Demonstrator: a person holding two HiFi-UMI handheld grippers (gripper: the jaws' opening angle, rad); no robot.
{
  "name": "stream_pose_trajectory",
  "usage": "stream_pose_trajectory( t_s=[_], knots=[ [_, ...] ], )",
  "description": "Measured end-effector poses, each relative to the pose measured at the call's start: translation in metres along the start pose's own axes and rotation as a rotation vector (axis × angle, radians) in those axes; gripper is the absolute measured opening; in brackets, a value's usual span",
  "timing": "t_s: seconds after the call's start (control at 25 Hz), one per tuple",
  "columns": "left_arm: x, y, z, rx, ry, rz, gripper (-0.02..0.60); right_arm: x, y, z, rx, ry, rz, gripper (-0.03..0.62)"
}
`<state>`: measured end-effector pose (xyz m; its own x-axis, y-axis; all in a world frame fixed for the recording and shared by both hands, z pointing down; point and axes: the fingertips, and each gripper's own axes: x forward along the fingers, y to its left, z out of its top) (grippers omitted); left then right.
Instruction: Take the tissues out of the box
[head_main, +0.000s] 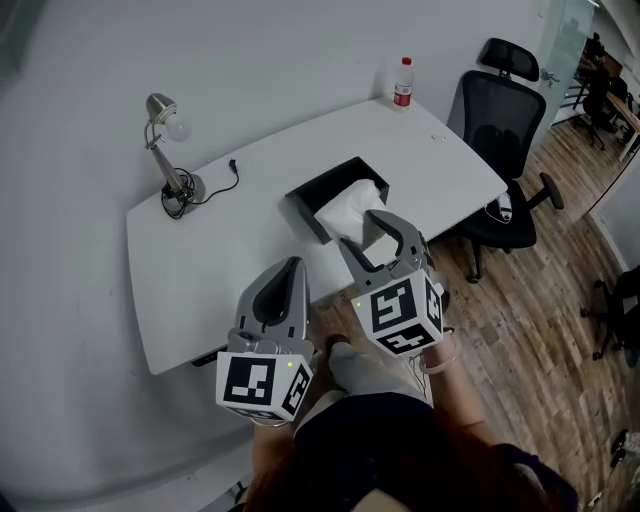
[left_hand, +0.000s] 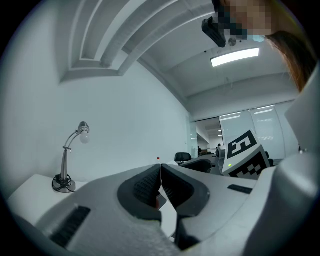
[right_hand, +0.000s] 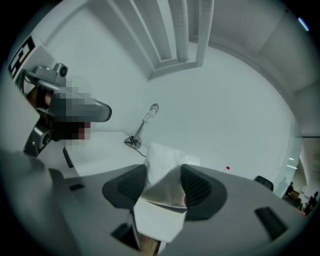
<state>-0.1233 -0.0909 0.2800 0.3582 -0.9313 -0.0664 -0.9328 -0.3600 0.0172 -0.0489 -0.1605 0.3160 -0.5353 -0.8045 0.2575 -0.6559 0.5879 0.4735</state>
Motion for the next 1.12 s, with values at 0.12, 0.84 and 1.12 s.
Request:
stream_pose_trajectory(
  t_s=[0.12,0.84,1.12],
  knots=[
    [-0.008,-0.006,0.001,-0.001,-0.005,0.004,0.025,-0.011,0.004,0.005,-0.008,-0.02,-0.006,0.233],
    [-0.018,-0.037,0.008,-0.008,-0.028,-0.024,0.025,-0.063,0.008,0.015,-0.039,-0.076,-0.037,0.23],
    [-0.017,-0.053,0.006,-0.022,-0.016,0.01,0.025,-0.083,-0.002,0.007,-0.048,-0.089,-0.023,0.229]
  ],
)
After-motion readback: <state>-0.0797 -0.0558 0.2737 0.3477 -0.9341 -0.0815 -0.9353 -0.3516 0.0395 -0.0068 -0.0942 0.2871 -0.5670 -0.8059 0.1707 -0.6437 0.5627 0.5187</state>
